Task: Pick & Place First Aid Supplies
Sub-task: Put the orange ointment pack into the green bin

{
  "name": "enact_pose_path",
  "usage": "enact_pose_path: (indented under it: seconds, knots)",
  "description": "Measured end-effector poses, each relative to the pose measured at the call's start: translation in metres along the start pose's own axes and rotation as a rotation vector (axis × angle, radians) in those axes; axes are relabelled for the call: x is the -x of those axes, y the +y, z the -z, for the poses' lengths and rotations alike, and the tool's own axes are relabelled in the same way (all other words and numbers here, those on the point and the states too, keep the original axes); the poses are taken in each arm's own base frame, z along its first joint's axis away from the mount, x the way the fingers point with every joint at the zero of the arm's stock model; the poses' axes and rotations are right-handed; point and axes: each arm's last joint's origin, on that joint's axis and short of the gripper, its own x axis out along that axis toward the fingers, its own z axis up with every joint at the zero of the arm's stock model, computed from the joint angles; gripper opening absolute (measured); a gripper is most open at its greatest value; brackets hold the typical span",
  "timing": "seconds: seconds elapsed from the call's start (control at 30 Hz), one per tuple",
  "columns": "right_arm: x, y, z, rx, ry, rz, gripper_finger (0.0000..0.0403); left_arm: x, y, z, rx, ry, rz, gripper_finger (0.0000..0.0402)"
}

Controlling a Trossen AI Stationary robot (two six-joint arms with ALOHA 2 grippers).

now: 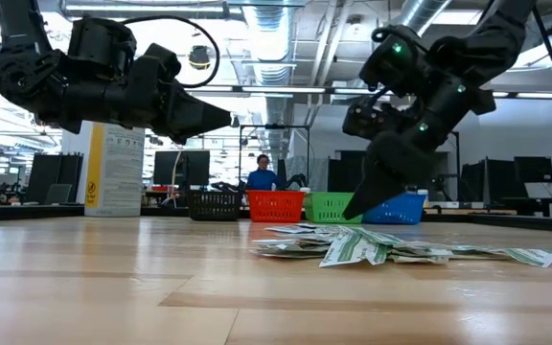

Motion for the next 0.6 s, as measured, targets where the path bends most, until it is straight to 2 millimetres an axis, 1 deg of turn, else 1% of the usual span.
enact_pose_path:
  seconds: [0.13,0.33,0.47,0.6]
  knots:
    - [-0.001,-0.005,0.000,-0.011,0.006,0.017,0.0141,0.000,0.000,0.000,0.000,0.000,0.000,0.0102]
    - [0.000,-0.002,0.004,0.000,0.041,0.015,0.0191,0.000,0.000,0.000,0.000,0.001,0.000,0.0102]
    - [0.001,0.003,0.006,0.009,0.052,0.011,0.0208,0.000,0.000,0.000,0.002,0.001,0.001,0.0102]
    - [0.001,0.006,0.007,0.016,0.050,0.020,0.0209,0.000,0.000,0.000,0.003,0.002,0.001,0.0102]
